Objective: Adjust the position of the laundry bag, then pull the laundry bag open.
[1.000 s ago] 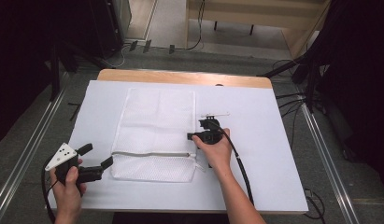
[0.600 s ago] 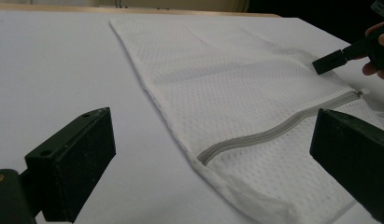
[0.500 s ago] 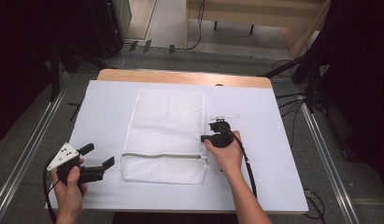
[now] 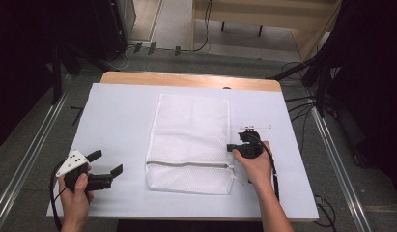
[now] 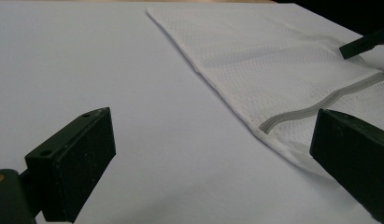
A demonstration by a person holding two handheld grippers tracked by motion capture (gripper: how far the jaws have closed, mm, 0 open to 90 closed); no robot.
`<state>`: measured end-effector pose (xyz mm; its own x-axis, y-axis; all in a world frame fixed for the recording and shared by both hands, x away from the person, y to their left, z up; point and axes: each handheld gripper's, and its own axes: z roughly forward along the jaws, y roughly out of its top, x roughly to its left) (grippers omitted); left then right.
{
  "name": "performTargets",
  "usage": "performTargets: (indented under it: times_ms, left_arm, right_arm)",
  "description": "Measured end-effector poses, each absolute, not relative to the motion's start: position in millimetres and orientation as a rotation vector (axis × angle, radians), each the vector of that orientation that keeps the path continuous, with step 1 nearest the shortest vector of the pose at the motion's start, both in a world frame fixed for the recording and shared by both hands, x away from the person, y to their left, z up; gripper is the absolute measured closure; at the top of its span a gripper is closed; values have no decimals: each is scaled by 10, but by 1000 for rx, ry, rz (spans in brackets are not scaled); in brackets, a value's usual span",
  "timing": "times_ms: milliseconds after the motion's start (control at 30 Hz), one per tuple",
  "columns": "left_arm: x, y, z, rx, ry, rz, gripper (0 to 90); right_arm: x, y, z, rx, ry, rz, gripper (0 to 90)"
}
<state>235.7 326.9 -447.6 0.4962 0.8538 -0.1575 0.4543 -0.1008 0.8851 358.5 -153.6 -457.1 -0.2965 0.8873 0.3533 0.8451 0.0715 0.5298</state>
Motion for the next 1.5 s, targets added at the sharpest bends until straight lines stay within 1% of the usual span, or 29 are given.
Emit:
performTargets:
  times_ms: [67,100,167,200,300,400,433,467,500,567,600,633,667,700,733,767,833,900,1000,1067,1167,1200,1267,1333,1367,1400,1433,1467,1500]
  left_arm:
    - [2353,3244,-4475,1738,1112,496,5]
    - [2350,3232,-4476,1743,1109,498,5]
    - [2342,3212,-4481,1752,1105,494,5]
    - [2342,3212,-4481,1752,1105,494,5]
    - [2321,3165,-4488,1755,1098,485,5]
    - [2318,3108,-4492,1753,1092,470,6]
    - [2318,3084,-4494,1765,1090,475,5]
    - [2318,3084,-4494,1765,1090,475,6]
    - [2317,3048,-4496,1771,1093,483,6]
    - [2307,2960,-4488,1770,1081,473,6]
    - [2290,2882,-4474,1772,1077,465,6]
    - [2290,2882,-4474,1772,1077,465,6]
    - [2284,2824,-4468,1763,1081,454,6]
    - [2284,2738,-4458,1761,1078,441,6]
    - [2284,2738,-4458,1761,1078,441,8]
    - [2294,2630,-4439,1768,1077,435,56]
    - [2297,2571,-4429,1759,1101,445,176]
    - [2325,2427,-4417,1731,1119,406,183]
    - [2344,2304,-4421,1733,1119,396,212]
    - [2366,2129,-4437,1775,1122,419,226]
    - [2408,1835,-4468,1814,1121,404,285]
    - [2423,1756,-4475,1824,1133,406,326]
    - [2452,1605,-4486,1847,1142,403,459]
    - [2471,1521,-4489,1865,1129,391,552]
    - [2480,1469,-4489,1873,1123,390,552]
    - [2502,1334,-4483,1890,1114,373,613]
    - [2502,1334,-4483,1890,1114,373,637]
    - [2517,1275,-4478,1899,1102,356,637]
    - [2540,1149,-4473,1908,1075,328,699]
  right_arm:
    - [3602,-1581,-4573,1834,2227,1054,877]
    - [3611,-1597,-4571,1828,2223,1069,836]
    - [3611,-1620,-4559,1820,2202,1116,698]
    - [3598,-1632,-4552,1809,2190,1152,674]
    - [3486,-1711,-4538,1749,2193,1203,629]
    - [3268,-1861,-4543,1694,2180,1219,590]
    - [3178,-1933,-4549,1677,2170,1239,585]
    - [3178,-1933,-4549,1677,2170,1239,585]
    - [3013,-2075,-4565,1666,2144,1270,563]
    - [2935,-2138,-4563,1662,2138,1271,550]
    - [2736,-2283,-4580,1646,2095,1313,525]
    - [2736,-2283,-4580,1646,2095,1313,525]
    - [2674,-2320,-4599,1647,2086,1326,517]
    - [2519,-2391,-4679,1643,2089,1321,508]
    - [2519,-2391,-4679,1643,2089,1321,508]
    - [2427,-2408,-4753,1626,2112,1295,508]
    - [2403,-2404,-4772,1618,2123,1286,508]
    - [2361,-2369,-4785,1612,2129,1309,511]
    - [2377,-2323,-4761,1593,2121,1337,511]
    - [2401,-2253,-4750,1565,2125,1361,516]
    - [2420,-2115,-4772,1509,2166,1363,506]
    - [2424,-2081,-4781,1490,2183,1362,505]
    - [2437,-2017,-4798,1471,2202,1350,498]
    - [2465,-1960,-4815,1458,2212,1339,490]
    - [2465,-1960,-4815,1458,2212,1339,490]
    - [2497,-1919,-4834,1449,2217,1327,487]
    - [2497,-1919,-4834,1449,2217,1327,487]
    - [2509,-1903,-4841,1443,2219,1329,486]
    - [2536,-1855,-4855,1435,2226,1329,481]
